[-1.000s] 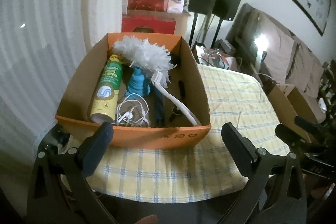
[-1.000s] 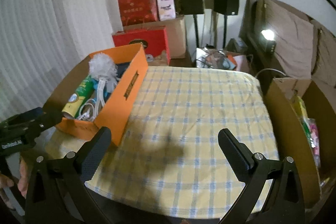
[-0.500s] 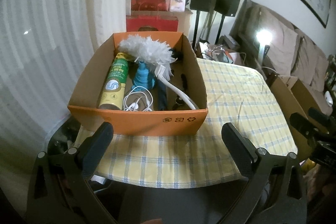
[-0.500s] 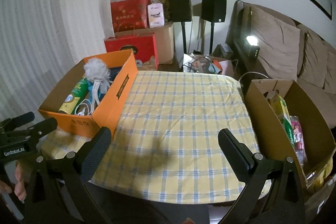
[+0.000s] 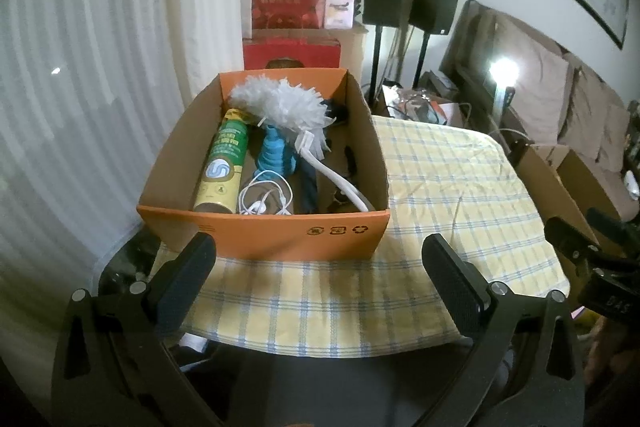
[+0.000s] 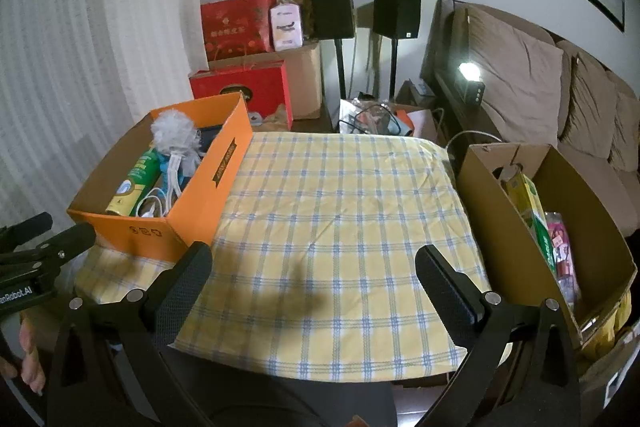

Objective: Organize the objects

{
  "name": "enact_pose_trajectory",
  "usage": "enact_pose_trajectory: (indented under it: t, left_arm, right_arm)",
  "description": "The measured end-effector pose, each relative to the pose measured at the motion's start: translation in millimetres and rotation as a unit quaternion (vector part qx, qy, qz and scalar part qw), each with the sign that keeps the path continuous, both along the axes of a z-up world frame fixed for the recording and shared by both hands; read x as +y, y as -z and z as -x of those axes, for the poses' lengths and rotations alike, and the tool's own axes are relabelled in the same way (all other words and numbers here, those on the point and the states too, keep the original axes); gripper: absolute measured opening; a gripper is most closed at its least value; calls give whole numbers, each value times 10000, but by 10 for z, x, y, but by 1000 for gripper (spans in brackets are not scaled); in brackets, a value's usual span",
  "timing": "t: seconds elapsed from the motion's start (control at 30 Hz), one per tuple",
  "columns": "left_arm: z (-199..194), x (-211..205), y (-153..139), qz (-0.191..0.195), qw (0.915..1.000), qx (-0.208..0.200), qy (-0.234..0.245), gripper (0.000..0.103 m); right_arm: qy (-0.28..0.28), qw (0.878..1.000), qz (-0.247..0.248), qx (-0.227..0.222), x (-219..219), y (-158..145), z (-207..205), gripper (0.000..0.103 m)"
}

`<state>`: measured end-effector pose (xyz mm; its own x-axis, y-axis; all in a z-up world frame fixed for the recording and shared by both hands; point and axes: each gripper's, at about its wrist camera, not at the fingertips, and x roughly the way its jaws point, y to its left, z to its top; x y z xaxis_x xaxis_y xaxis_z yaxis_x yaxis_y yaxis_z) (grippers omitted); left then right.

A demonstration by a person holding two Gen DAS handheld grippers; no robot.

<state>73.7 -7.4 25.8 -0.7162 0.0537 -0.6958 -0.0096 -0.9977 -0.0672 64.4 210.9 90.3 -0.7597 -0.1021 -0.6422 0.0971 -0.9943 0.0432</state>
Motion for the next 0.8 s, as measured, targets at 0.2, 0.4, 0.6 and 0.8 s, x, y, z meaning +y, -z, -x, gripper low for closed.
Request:
enact_pose_trajectory:
  t: [0.2, 0.4, 0.6, 0.8]
  left_arm:
    - [1, 8, -10, 66, 10000, 5, -34, 103]
    - [9, -18, -30, 80, 9999, 41, -84, 103]
    - [-2, -19, -41, 107, 9999, 74, -101, 103]
    - [-6, -21, -42, 120, 9999, 58, -107, 103]
  right_arm:
    - [23, 10000, -7, -9, 10, 11, 3, 103]
    - [31, 10000, -15, -9, 15, 14, 5, 103]
    - [35, 10000, -19, -10, 19, 15, 8, 103]
    - [30, 10000, -15, -12, 21, 14, 10, 103]
